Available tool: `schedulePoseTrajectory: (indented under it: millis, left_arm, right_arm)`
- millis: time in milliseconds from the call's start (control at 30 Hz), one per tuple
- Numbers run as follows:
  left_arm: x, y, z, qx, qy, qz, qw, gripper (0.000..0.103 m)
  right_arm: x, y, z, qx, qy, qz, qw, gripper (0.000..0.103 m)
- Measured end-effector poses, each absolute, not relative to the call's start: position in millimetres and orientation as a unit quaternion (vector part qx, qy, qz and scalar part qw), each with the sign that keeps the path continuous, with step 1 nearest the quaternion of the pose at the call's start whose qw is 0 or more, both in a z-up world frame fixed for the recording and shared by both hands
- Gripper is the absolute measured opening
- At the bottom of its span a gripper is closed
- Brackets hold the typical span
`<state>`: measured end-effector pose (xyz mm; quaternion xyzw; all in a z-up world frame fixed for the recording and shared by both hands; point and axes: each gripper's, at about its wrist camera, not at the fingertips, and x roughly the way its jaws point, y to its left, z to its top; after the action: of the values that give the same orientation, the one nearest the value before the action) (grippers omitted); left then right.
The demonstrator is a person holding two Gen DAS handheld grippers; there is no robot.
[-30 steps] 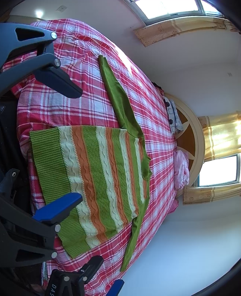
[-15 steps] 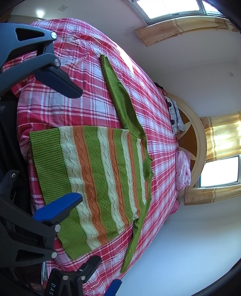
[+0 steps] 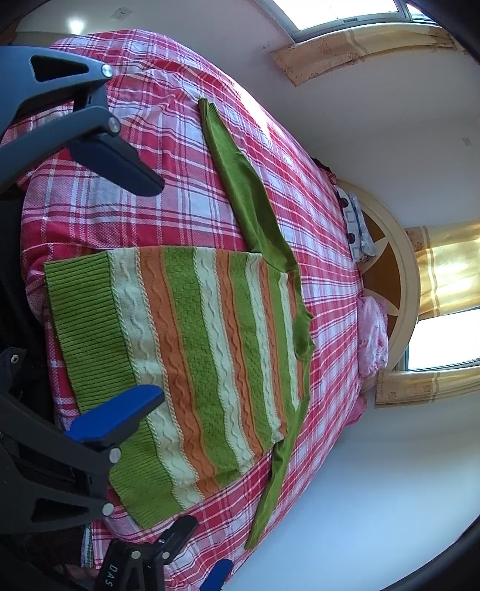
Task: Fold small clothes
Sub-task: 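Move the right tool to a green sleeve cuff and grasp it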
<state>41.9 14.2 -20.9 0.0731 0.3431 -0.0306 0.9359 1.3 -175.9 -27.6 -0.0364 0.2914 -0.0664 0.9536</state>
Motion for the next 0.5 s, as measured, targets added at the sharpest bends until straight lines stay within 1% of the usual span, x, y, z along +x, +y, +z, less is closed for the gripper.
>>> schedulePoseTrajectory:
  millis: [367,500]
  left_arm:
    - [97.1,2.7,-38.3,0.085,0.329,-0.034,0.940,0.103]
    - [126.7,2.0,-47.9,0.085,0.337,-0.029,0.937,0.103]
  right_arm:
    - [29.5,-235.3,-57.8,-0.008,0.328,-0.134,0.935,0.102]
    - [44.0,-270.6,-67.5,0.004,0.347,-0.158,0.924,0.102]
